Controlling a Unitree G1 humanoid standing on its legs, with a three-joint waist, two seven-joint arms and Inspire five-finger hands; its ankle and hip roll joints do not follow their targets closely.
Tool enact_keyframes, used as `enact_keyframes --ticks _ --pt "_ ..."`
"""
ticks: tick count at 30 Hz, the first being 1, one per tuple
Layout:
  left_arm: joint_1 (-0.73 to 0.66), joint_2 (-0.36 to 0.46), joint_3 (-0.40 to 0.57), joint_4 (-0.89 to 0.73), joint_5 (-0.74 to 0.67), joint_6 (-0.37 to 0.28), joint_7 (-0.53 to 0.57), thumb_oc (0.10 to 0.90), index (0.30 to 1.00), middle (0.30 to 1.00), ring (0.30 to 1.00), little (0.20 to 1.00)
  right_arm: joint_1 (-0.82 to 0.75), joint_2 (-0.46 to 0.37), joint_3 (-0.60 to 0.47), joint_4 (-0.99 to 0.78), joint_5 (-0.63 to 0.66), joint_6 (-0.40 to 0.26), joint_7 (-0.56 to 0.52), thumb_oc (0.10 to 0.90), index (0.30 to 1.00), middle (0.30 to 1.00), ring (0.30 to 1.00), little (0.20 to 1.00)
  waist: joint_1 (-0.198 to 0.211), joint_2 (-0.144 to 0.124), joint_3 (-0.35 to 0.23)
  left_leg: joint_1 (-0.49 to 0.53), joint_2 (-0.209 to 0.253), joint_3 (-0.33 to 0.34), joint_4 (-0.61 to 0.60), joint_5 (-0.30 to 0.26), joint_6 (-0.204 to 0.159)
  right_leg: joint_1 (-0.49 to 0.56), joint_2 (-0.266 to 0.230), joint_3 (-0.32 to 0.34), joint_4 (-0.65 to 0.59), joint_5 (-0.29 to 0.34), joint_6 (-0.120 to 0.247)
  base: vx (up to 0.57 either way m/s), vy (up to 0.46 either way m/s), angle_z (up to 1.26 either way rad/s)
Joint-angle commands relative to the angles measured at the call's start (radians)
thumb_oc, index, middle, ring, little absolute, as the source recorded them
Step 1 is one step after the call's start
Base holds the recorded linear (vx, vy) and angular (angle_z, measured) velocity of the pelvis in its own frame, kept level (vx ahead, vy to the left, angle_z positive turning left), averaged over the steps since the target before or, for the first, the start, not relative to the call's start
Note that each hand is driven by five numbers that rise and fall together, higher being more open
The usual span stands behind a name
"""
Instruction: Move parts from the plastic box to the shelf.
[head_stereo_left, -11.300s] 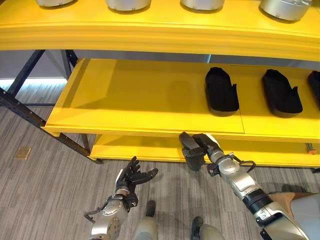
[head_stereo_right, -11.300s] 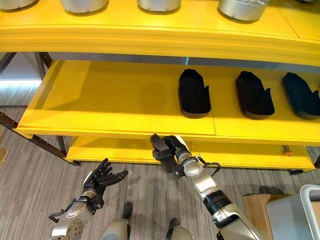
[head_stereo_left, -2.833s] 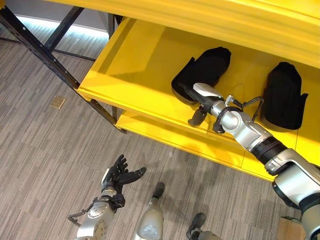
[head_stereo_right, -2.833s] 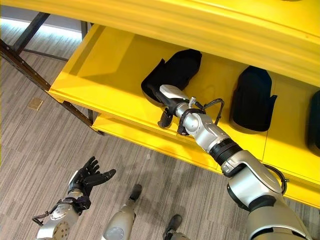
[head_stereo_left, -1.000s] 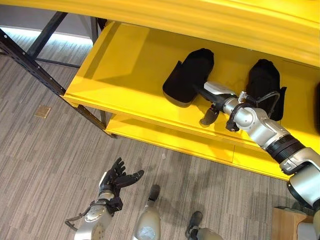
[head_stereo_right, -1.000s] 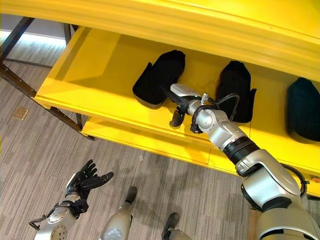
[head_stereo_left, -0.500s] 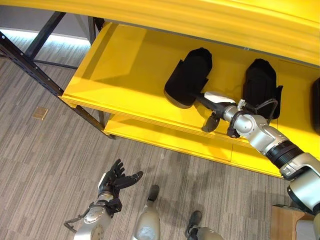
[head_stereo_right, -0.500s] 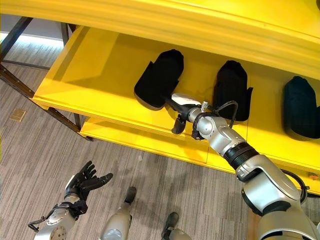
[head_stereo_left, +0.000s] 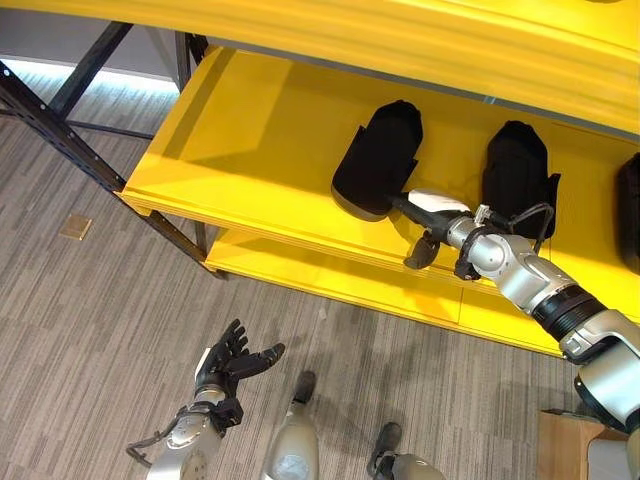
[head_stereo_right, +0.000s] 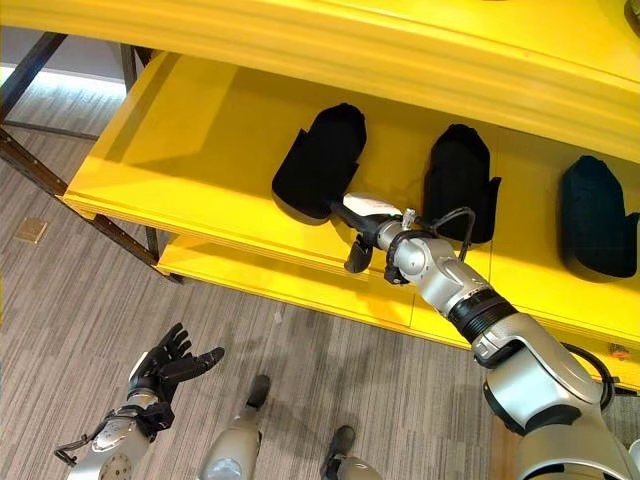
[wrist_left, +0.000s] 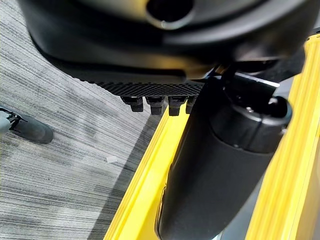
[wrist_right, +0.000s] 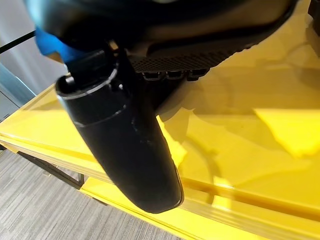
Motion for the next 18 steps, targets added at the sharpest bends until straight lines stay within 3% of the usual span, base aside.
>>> enact_keyframes --ticks 1,18 --pt "-0.004 0.069 0.070 -0.063 0.037 -0.054 -0.013 0.900 1.000 1.000 1.000 1.000 -0.062 -0.035 -0.002 -0.022 -0.018 -0.027 -0.030 0.900 1.000 1.000 1.000 1.000 -0.002 -0.082 -0.025 -0.016 0.075 0.014 0.001 -0.043 -0.006 0.077 -0.083 0.006 -0.095 0.020 0.051 0.00 0.000 0.00" --pt "-0.001 0.071 0.077 -0.061 0.035 -0.054 -0.017 0.900 1.000 1.000 1.000 1.000 -0.076 -0.063 0.004 -0.027 -0.030 -0.032 -0.027 0.900 1.000 1.000 1.000 1.000 -0.007 -0.084 -0.027 -0.013 0.078 0.018 -0.001 -0.043 -0.007 0.074 -0.080 0.009 -0.094 0.018 0.050 0.00 0.000 0.00"
